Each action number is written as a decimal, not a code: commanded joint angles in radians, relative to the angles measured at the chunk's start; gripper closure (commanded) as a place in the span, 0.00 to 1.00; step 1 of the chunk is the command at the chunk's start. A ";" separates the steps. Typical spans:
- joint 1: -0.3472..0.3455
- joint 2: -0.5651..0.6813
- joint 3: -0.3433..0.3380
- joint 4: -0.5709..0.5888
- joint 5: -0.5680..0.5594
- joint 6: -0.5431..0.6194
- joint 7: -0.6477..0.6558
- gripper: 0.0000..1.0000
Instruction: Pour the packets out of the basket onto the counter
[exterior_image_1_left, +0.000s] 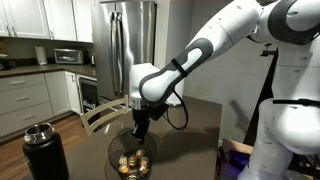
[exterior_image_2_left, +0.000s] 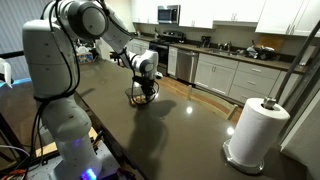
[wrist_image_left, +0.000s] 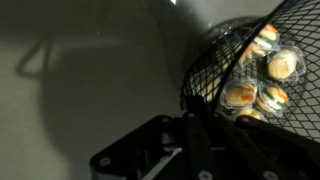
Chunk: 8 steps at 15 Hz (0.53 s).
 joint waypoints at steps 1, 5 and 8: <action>0.017 -0.080 -0.002 -0.007 -0.059 -0.064 0.071 1.00; 0.020 -0.127 -0.009 0.007 -0.281 -0.101 0.282 0.99; 0.007 -0.149 -0.008 0.025 -0.475 -0.134 0.460 0.99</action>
